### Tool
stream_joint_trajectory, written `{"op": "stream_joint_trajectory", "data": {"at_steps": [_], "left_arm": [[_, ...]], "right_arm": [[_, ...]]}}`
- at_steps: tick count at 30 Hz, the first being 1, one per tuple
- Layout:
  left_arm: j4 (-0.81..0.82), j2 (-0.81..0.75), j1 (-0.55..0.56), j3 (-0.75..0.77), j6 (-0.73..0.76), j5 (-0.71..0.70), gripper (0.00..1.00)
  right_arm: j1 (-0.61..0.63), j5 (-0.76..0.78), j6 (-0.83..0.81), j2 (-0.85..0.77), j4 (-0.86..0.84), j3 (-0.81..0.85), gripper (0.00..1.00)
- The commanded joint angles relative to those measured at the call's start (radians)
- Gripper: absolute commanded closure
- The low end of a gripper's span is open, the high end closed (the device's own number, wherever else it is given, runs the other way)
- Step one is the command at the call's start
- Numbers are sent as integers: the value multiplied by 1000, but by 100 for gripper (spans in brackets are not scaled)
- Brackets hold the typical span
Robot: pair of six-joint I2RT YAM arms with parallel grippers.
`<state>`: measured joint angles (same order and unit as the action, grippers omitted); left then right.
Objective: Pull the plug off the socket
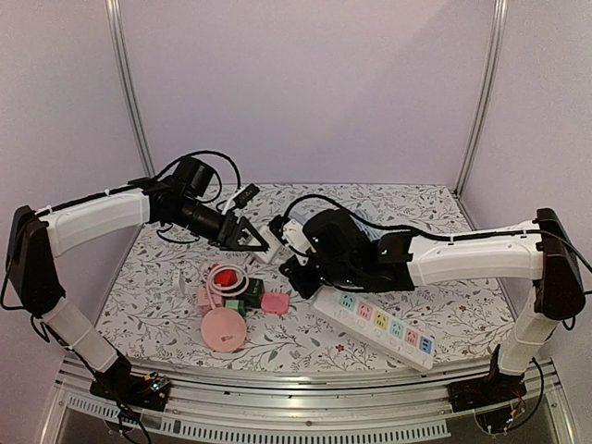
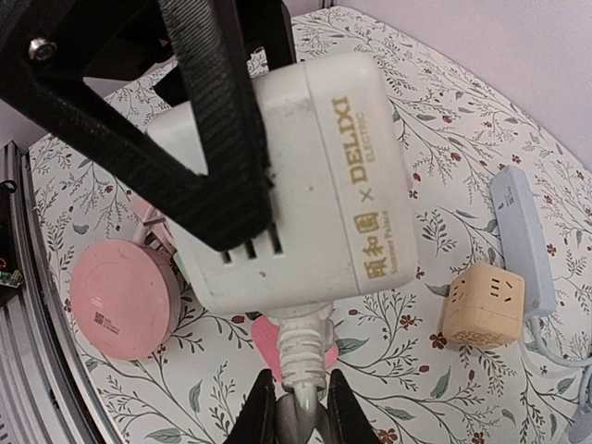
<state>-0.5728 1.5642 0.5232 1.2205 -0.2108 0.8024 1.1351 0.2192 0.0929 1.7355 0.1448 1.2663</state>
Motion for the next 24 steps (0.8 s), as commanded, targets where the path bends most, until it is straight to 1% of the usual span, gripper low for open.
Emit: {"op": "stream_joint_trajectory", "data": {"at_steps": [1, 5, 10, 15, 17, 22, 24], "left_arm": [[15, -61, -11, -5, -19, 131, 94], [-29, -42, -9, 1, 1, 26, 95], [-136, 8, 12, 40, 36, -221, 96], [-175, 39, 32, 50, 47, -365, 96], [-188, 48, 35, 55, 50, -393, 96], [-191, 55, 40, 57, 50, -406, 96], [-191, 53, 40, 59, 51, -374, 96]], "right_arm": [[-47, 63, 8, 41, 46, -11, 100], [-44, 15, 27, 16, 60, 21, 100], [-8, 9, 23, -29, 77, 92, 100], [35, -4, 4, -51, 84, 151, 100], [44, -8, 4, -52, 85, 165, 100], [47, -5, 14, -60, 85, 160, 100], [47, 11, 14, -63, 82, 148, 100]]}}
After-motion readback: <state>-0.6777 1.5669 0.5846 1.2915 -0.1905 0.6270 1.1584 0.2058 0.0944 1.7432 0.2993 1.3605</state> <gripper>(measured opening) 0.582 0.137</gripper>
